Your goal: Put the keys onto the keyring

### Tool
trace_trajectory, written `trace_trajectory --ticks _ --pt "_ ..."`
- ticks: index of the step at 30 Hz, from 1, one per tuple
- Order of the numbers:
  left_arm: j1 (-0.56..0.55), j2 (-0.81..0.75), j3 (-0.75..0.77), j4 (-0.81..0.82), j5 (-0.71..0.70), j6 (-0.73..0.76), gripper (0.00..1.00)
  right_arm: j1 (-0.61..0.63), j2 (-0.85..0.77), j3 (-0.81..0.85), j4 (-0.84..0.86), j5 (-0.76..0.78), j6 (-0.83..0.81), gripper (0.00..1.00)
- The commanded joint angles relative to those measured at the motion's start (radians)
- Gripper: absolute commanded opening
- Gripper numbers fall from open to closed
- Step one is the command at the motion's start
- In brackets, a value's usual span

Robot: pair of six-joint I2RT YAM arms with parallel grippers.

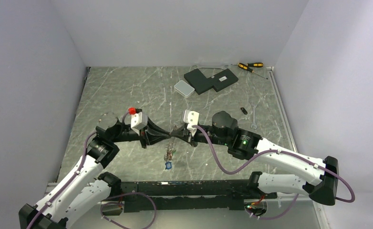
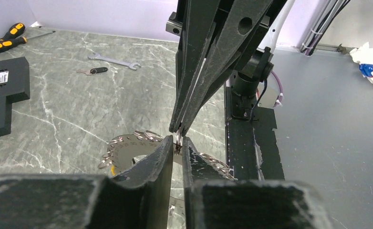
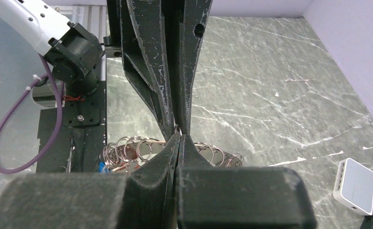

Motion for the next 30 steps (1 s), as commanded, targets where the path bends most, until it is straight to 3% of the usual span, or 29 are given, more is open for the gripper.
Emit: trace_trajectory --ticks 1,4,13,14,17,19,30 --pt "-0.004 0.008 0.025 0.008 0.03 0.014 0.13 0.011 -0.02 0.062 0.101 0.011 -0.013 0.0" --pt "-0.006 0.006 0.028 0.006 0.033 0.018 0.0 0.013 -0.018 0.062 0.106 0.009 -0.013 0.0" --pt "-0.006 -0.045 0.032 -0.019 -0.018 0.04 0.0 0.015 -0.016 0.069 0.111 0.033 0.006 0.0" --pt "-0.006 -0.05 0.033 -0.024 -0.023 0.044 0.0 0.016 -0.013 0.074 0.102 0.043 0.009 0.02" --pt "-0.006 -0.057 0.039 -0.036 -0.035 0.053 0.0 0.016 -0.007 0.086 0.08 0.066 0.011 0.32" --pt "-0.005 -0.062 0.039 -0.035 -0.039 0.054 0.0 0.016 -0.008 0.088 0.07 0.074 0.013 0.41" --pt "-0.005 -0.081 0.031 -0.024 -0.051 0.057 0.0 0.016 -0.046 0.06 0.029 0.073 0.002 0.46"
